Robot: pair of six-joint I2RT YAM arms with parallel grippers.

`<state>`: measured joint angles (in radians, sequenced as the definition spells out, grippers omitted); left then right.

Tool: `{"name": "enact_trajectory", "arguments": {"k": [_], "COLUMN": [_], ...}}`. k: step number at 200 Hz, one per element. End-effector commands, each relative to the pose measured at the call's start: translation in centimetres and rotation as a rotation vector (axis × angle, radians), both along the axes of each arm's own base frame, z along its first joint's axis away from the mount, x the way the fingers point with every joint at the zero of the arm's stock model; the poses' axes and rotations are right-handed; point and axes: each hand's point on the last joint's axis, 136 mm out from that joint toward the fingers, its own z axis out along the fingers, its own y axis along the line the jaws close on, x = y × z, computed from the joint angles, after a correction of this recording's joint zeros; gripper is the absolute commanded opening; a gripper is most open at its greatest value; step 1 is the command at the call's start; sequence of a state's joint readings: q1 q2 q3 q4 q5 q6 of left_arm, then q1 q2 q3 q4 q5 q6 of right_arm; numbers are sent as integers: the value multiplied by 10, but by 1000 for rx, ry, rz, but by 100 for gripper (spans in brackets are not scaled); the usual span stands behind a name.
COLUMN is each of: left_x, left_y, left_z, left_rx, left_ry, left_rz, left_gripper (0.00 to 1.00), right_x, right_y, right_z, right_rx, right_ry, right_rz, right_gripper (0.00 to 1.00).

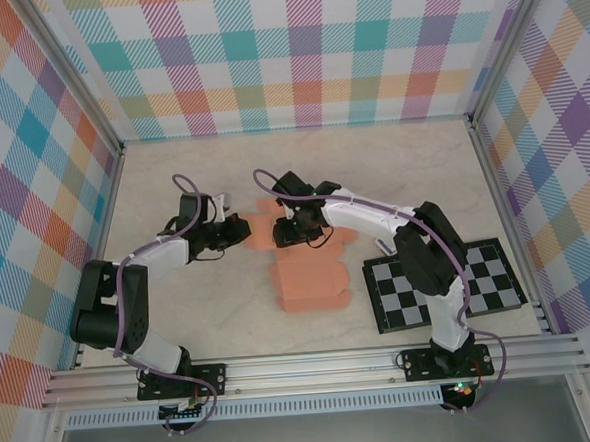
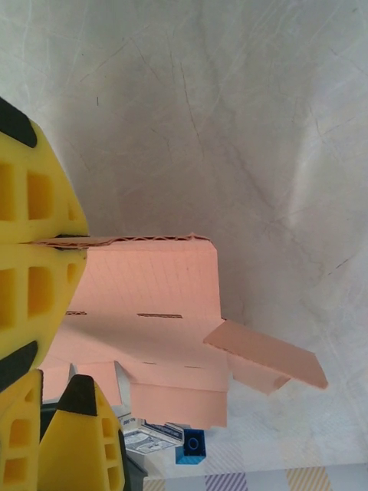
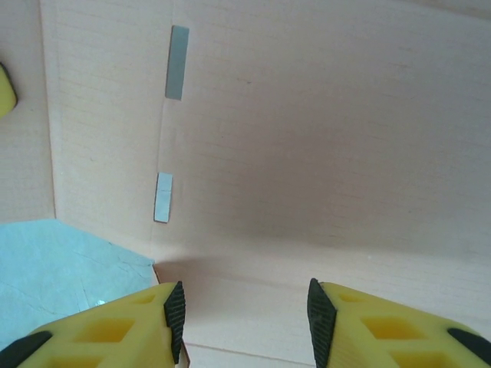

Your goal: Fold the paper box

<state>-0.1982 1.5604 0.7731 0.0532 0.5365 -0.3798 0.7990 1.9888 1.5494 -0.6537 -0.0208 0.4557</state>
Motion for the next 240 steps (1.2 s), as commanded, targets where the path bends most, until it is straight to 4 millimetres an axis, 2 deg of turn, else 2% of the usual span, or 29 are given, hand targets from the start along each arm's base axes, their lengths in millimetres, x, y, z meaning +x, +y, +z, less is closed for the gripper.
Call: {"name": "enact_trajectory", "arguments": {"k": [1,28,48,71,110,127,152,171,188,240], "left_x": [18,23,24,24,23,23,23,21,18,13], "left_y": [0,-3,-8,-13,-23,-26,-30,-33,-35,-39], "left_z": [10,14,16,16,19,21,25,29,31,40], "left_rx": [31,21,10,4,-4,-4,-4,1,6,23], "left_ry": [-89,-134,-149,-155,-188,-206,-231,-257,-278,-349], "left_rz": [11,8,-6,-22,-44,-47,-58,-65,-75,-97], "left_gripper": [0,0,0,0,0,0,0,0,0,0], "right_x": [-15,-15,-10,-3,10,25,47,58,67,95], "right_y": [-12,-12,-15,-12,10,9,0,4,3,-2], "right_z": [0,1,10,45,102,114,108,106,107,87], "right_rx": [-32,-36,-52,39,248,280,269,263,205,82], "right_ry": [46,44,20,-21,7,29,117,139,97,46], "right_rz": [30,41,25,-46,-185,-294,-487,-572,-622,-692], "right_gripper": [48,49,51,56,59,69,73,75,78,79]}}
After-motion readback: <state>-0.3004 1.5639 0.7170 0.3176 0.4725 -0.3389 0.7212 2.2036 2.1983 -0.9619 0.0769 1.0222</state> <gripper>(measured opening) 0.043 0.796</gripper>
